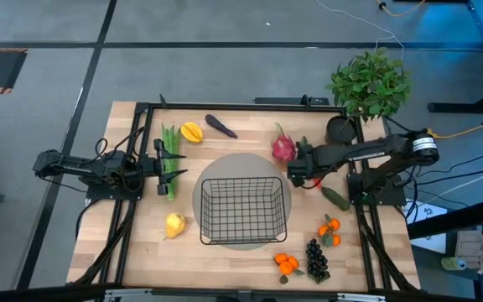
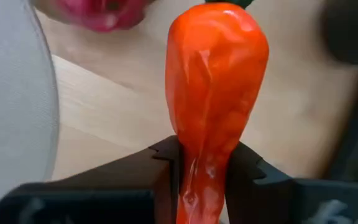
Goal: Build produce basket
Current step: Put the carrot into the wire basket, then put the chili pepper into the wire basket
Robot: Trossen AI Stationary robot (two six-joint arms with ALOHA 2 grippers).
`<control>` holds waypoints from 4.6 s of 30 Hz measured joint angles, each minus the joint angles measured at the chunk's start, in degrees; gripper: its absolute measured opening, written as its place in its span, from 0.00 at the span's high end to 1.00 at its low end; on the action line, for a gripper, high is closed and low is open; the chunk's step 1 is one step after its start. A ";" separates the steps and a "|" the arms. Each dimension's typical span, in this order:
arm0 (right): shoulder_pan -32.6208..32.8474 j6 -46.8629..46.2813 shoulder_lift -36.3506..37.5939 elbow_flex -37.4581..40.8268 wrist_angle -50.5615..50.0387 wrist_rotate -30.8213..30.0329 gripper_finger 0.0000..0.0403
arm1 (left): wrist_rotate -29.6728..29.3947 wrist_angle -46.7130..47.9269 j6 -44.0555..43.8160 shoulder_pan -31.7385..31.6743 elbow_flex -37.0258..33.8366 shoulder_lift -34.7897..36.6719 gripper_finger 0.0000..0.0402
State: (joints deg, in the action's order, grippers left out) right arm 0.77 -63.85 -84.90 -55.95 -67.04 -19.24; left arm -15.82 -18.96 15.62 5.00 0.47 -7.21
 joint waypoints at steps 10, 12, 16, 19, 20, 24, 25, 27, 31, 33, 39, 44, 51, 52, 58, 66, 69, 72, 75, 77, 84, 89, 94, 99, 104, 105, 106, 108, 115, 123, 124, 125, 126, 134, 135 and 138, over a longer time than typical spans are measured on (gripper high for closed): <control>4.91 25.61 0.37 -19.38 4.94 -15.89 0.84 | -0.01 0.02 -0.02 -0.01 0.00 0.00 0.51; 5.82 36.45 0.37 -20.42 12.09 -12.45 0.84 | -0.01 0.02 0.00 0.01 -0.02 -0.01 0.51; 6.34 56.72 0.11 -20.65 24.01 7.72 0.84 | -0.01 0.02 0.00 0.00 -0.01 0.01 0.51; 6.93 65.21 -0.68 -20.65 30.16 18.86 0.83 | -0.01 0.02 -0.02 -0.01 -0.01 0.01 0.51; 7.10 66.17 -0.90 -20.65 31.55 19.67 0.81 | -0.01 0.02 -0.04 0.01 0.00 -0.01 0.51; 7.18 67.10 -1.88 -20.65 35.03 19.63 0.67 | -0.01 0.04 -0.07 0.01 0.00 -0.01 0.51; 7.20 66.80 -2.18 -20.65 35.45 19.60 0.63 | -0.01 0.04 -0.07 -0.01 -0.01 -0.01 0.51; 7.32 65.73 -2.83 -20.65 35.76 19.64 0.58 | -0.01 0.03 -0.08 0.00 -0.01 0.01 0.51; 7.31 65.32 -4.62 -20.65 36.54 17.95 0.49 | -0.01 0.04 -0.16 -0.01 0.00 -0.01 0.51; 7.27 64.22 -5.25 -20.63 36.80 17.38 0.46 | -0.01 0.04 -0.22 -0.01 -0.02 0.01 0.51; 7.38 64.08 -4.71 -21.09 29.63 11.18 0.42 | 0.01 0.04 -0.50 -0.01 0.00 -0.01 0.51; 7.27 56.84 -2.82 -25.49 9.84 -2.20 0.45 | 0.01 0.05 -0.52 -0.01 0.00 0.01 0.51; 7.31 29.99 -2.21 -27.31 -12.35 -6.80 0.48 | 0.00 0.10 -0.55 -0.01 0.00 0.01 0.51; 7.31 26.22 -2.21 -26.74 -15.88 -6.70 0.48 | 0.01 0.08 -0.55 -0.01 -0.02 -0.01 0.51; 7.27 12.78 0.20 -18.28 -19.83 -1.97 0.48 | 0.01 0.02 -0.59 -0.01 0.00 0.00 0.51; 7.29 0.76 1.86 -1.13 -20.36 12.55 0.48 | 0.01 -0.23 -0.59 0.00 -0.02 -0.01 0.51; 7.31 -1.27 1.86 4.59 -16.43 20.02 0.48 | 0.01 -0.22 -0.59 0.00 -0.02 -0.01 0.51; 7.29 -1.49 1.81 9.64 -8.91 25.78 0.48 | 0.01 -0.22 -0.59 -0.01 -0.02 -0.01 0.51; 7.31 -0.34 1.81 13.46 -1.95 28.50 0.48 | -0.01 -0.22 -0.59 -0.01 0.00 -0.01 0.51; 7.31 -0.16 1.79 14.76 2.56 28.42 0.48 | -0.01 -0.22 -0.59 0.01 -0.01 -0.01 0.51; 7.29 -0.37 1.79 17.84 5.50 23.72 0.48 | -0.01 -0.22 -0.59 0.01 0.00 -0.01 0.51; 7.28 -0.43 1.94 21.39 10.20 24.13 0.48 | -0.01 -0.21 -0.59 -0.01 0.00 -0.01 0.51; 7.30 -5.19 2.12 22.38 12.55 23.58 0.49 | -0.01 -0.20 -0.59 -0.01 -0.01 0.00 0.51; 7.50 -13.44 1.77 20.48 12.46 20.47 0.62 | -0.03 -0.01 -0.50 -0.01 -0.01 -0.01 0.51; 7.79 -9.24 1.81 19.45 13.98 16.07 0.92 | -0.03 0.00 -0.46 0.01 0.00 -0.01 0.51; 7.79 -9.10 1.71 18.79 13.67 13.76 0.92 | -0.03 0.02 -0.46 0.00 -0.02 -0.01 0.51; 7.78 -9.29 1.61 17.84 12.92 11.33 0.92 | -0.03 0.02 -0.46 -0.01 0.00 0.00 0.51; 7.75 -9.14 1.60 15.24 10.84 5.71 0.92 | -0.03 0.03 -0.46 -0.01 -0.01 -0.01 0.51; 7.79 -2.55 1.65 1.74 3.14 -17.64 0.92 | -0.02 0.04 -0.48 0.00 -0.01 0.00 0.51; 7.75 23.53 1.75 -12.49 14.46 -30.73 0.92 | -0.01 0.04 -0.50 0.00 -0.01 0.00 0.51; 7.75 29.63 1.75 -13.18 18.55 -25.95 0.91 | -0.01 0.04 -0.52 0.00 0.00 0.00 0.51; 7.75 35.62 1.77 -13.43 23.06 -20.06 0.91 | -0.01 0.04 -0.51 0.01 -0.01 0.00 0.51; 7.75 41.25 1.77 -13.42 27.39 -12.94 0.90 | -0.01 0.04 -0.48 -0.01 0.00 0.01 0.51; 7.84 59.73 1.12 -13.09 43.42 21.67 0.87 | -0.01 0.09 -1.59 0.01 -0.02 0.01 0.51; 7.92 59.60 1.09 -13.09 44.00 21.08 0.85 | -0.01 0.14 -1.86 -0.01 -0.02 0.00 0.51; 7.92 58.22 1.03 -13.09 42.84 17.29 0.76 | 0.01 0.25 -1.99 0.01 -0.02 -0.01 0.51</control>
State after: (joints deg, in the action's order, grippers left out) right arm 8.69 -5.63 -83.87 -69.04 -24.20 -1.95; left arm -15.81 -18.71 13.63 5.01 0.45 -7.22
